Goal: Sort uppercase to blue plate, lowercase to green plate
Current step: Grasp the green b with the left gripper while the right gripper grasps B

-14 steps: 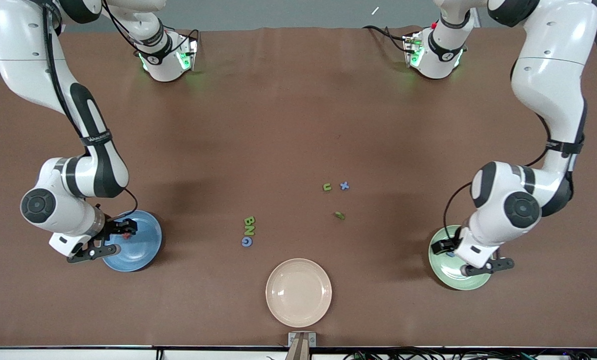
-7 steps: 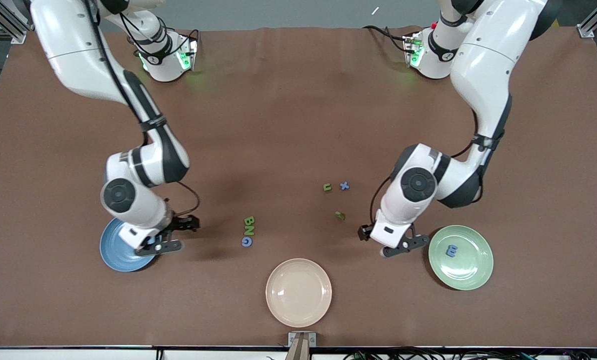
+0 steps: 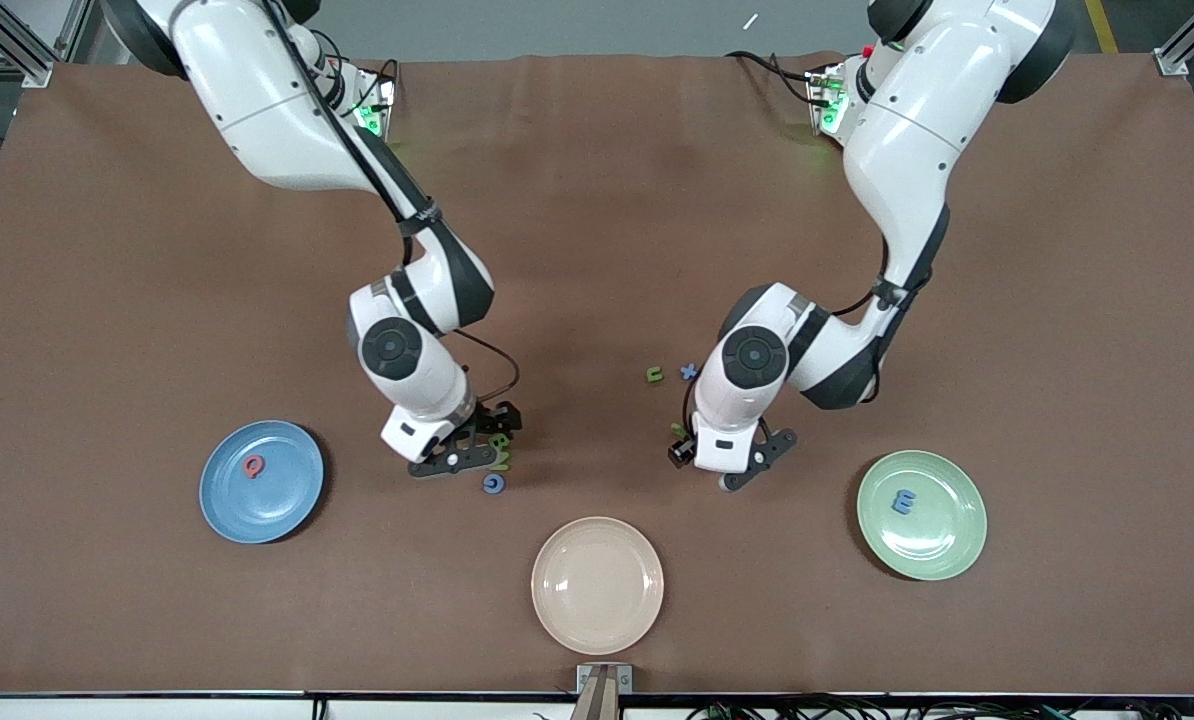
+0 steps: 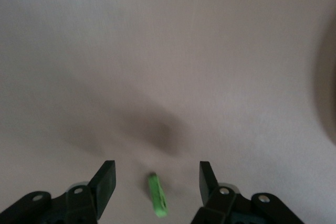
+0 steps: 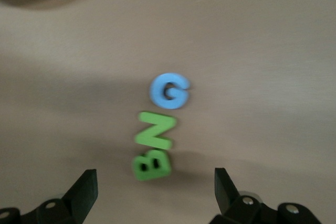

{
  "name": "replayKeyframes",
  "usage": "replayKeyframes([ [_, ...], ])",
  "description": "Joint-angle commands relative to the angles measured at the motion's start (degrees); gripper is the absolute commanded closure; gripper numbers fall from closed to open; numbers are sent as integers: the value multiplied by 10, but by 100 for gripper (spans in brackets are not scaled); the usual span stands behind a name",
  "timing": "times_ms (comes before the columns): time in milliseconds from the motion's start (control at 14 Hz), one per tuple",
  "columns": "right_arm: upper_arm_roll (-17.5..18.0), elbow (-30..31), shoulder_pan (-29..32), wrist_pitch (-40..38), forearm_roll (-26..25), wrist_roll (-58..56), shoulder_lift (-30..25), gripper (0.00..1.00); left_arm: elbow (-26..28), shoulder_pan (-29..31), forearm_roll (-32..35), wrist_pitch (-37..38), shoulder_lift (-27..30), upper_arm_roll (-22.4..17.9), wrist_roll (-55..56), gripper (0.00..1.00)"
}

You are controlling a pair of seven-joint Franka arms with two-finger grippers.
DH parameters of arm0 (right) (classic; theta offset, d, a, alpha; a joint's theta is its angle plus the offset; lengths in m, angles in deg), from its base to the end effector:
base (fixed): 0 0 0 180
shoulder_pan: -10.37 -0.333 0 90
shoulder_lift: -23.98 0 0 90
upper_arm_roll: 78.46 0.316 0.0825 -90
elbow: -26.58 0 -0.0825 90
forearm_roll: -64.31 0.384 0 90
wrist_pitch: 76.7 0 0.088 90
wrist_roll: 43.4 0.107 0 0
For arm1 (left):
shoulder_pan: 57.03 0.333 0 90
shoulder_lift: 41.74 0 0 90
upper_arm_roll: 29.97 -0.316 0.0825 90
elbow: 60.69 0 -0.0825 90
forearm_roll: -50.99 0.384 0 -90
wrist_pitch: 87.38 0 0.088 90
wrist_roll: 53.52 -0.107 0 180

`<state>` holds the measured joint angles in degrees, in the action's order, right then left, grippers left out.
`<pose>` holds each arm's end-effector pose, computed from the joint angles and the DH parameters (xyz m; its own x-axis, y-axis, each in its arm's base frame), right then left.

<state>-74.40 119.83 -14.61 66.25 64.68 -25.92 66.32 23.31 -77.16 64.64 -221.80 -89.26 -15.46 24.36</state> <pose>0.6175 0.3352 0.2006 0.9798 0.1687 0.1073 0.1784 -0.9800 -0.0885 0.6187 -0.3818 0.2040 0.7766 0.6298 0.0137 0.6270 -0.7749 0.0803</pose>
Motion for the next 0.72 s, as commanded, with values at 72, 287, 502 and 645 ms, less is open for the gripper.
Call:
replayKeyframes([
  [72,-6,-12,-8,22,5,1,24,3,-12,-24,4,-3,-12,-11,49,34],
  [287,-9,-11,-11,22,-11,1,24,12,-7,-23,6,-3,-15,-11,54,51],
  [502,-9,-10,-10,21,-18,-1,24,39,-8,-19,6,-2,-15,-11,51,68],
  [645,-9,-8,-11,21,-17,0,24,45,-7,-21,6,-2,-17,-11,51,75],
])
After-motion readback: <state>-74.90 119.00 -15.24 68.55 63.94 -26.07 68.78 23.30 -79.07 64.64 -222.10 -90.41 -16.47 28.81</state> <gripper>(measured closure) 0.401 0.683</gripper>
